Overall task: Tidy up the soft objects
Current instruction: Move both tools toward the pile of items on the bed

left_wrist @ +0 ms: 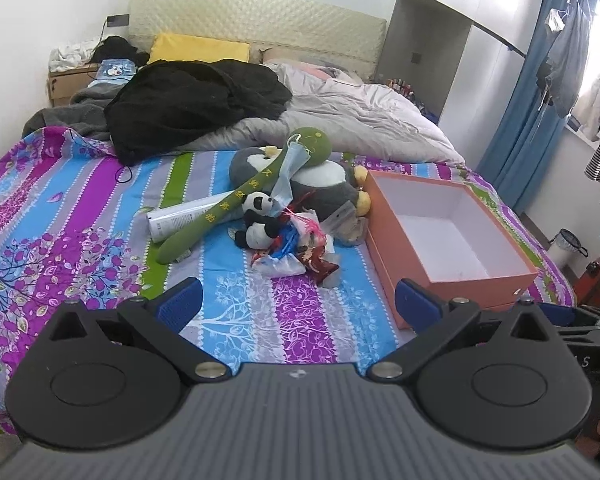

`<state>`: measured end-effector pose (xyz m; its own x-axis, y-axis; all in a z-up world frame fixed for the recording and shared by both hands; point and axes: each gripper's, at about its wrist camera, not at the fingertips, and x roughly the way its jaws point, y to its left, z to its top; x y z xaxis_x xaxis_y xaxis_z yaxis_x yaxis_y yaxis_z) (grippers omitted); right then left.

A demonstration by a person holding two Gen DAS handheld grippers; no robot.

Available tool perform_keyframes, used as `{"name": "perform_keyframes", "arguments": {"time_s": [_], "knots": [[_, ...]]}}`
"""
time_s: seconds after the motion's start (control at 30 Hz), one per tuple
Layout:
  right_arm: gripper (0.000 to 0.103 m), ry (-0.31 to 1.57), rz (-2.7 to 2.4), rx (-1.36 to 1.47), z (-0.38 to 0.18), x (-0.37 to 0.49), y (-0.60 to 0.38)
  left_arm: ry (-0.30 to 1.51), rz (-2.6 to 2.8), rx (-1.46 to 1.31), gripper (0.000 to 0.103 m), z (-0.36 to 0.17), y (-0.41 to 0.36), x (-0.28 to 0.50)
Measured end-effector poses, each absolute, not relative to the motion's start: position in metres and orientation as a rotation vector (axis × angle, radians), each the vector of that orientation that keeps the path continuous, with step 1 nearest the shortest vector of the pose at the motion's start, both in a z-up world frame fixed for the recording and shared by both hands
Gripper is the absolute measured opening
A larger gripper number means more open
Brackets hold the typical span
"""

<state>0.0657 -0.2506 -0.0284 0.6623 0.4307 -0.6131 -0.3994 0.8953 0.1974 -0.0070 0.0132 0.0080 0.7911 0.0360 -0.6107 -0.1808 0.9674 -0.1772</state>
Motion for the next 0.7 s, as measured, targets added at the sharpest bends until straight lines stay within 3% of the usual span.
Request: {"name": "perform_keyframes", "arguments": {"time_s": [0.7], "knots": [[0.103,0.734,0.468,0.055,-0.034,0.07,-0.253,0.678,0.137,-0.219,0.103,-0.006,0.011,-0.002]]}}
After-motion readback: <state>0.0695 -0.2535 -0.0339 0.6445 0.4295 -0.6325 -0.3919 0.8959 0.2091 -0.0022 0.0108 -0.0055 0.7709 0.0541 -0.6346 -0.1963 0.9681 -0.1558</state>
